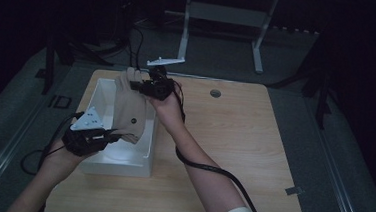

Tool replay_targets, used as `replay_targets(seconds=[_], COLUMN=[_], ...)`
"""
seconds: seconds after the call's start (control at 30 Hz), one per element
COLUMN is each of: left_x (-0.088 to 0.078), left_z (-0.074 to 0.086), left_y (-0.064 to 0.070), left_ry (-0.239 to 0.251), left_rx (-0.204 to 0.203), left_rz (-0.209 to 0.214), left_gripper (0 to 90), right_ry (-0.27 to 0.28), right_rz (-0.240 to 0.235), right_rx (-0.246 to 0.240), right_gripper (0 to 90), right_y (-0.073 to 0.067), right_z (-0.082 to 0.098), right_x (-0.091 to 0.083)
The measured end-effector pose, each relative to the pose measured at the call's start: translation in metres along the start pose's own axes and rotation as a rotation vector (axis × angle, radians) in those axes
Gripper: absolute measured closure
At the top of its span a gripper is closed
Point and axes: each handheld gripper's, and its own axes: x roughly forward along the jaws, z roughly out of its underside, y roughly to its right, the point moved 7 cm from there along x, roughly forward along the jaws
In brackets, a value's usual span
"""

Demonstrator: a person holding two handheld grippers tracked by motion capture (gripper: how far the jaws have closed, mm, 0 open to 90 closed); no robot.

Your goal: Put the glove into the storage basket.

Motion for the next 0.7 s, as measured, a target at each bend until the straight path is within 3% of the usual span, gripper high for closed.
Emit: replay_targets(seconds=[0.33, 0.47, 0.7], left_x=[0.012, 0.019, 0.035], left_z=[0.02, 0.03, 0.045], left_y=[-0.006, -0.007, -0.003], left_ry=[-0.041, -0.075, -0.096], left_rx=[-0.041, -0.043, -0.073], left_rz=[-0.026, -0.069, -0.073], left_gripper=[81.9, 82.0, 81.9], right_ry=[-0.06, -0.092, -0.163], right_rz=[0.005, 0.011, 0.036], right_rx=[0.008, 0.017, 0.021], right_gripper=[80.5, 80.5, 80.4], right_y=[0.003, 0.007, 0.014], right_z=[0.016, 0.026, 0.044], right_x=[0.026, 0.037, 0.054])
